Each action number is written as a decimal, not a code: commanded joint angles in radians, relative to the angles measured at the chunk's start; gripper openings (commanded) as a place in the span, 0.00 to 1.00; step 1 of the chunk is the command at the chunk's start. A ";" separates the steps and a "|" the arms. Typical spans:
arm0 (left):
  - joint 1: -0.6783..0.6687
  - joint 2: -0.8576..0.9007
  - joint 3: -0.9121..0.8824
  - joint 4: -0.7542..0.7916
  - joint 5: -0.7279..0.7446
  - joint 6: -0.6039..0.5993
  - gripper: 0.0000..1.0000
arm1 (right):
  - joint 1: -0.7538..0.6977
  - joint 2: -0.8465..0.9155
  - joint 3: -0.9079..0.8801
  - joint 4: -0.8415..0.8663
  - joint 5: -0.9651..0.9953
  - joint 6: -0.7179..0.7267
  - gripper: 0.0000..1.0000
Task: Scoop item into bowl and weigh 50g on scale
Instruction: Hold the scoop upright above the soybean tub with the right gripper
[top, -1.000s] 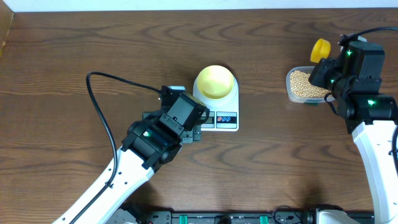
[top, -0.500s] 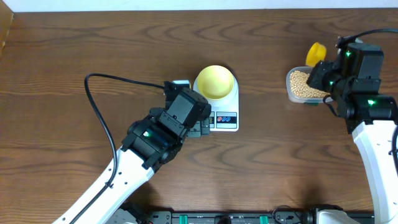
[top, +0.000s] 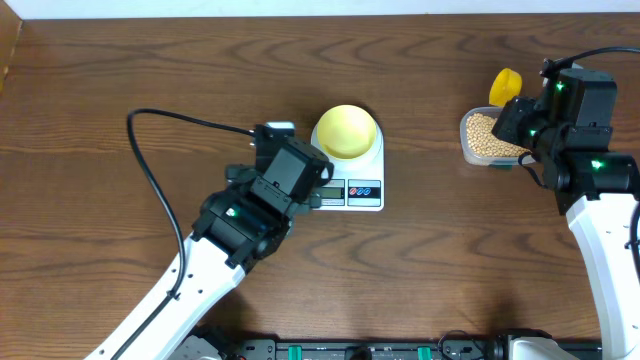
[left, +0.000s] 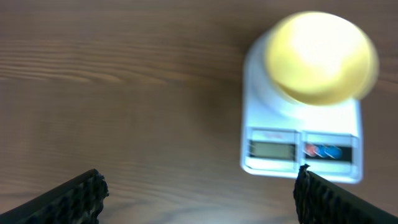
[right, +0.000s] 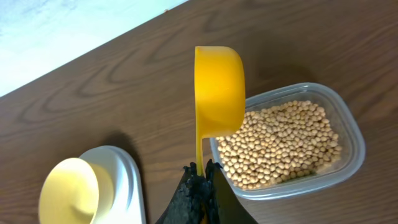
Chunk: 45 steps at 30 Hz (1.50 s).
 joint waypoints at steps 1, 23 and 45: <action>0.040 0.008 0.005 -0.026 -0.172 0.018 0.98 | -0.002 -0.004 0.018 0.005 0.108 -0.044 0.01; 0.077 0.076 -0.016 -0.088 -0.133 0.017 0.98 | -0.097 -0.002 0.018 -0.038 0.173 -0.032 0.01; 0.077 0.080 -0.016 0.107 -0.133 0.017 0.98 | -0.221 0.005 0.018 0.076 0.117 -0.029 0.01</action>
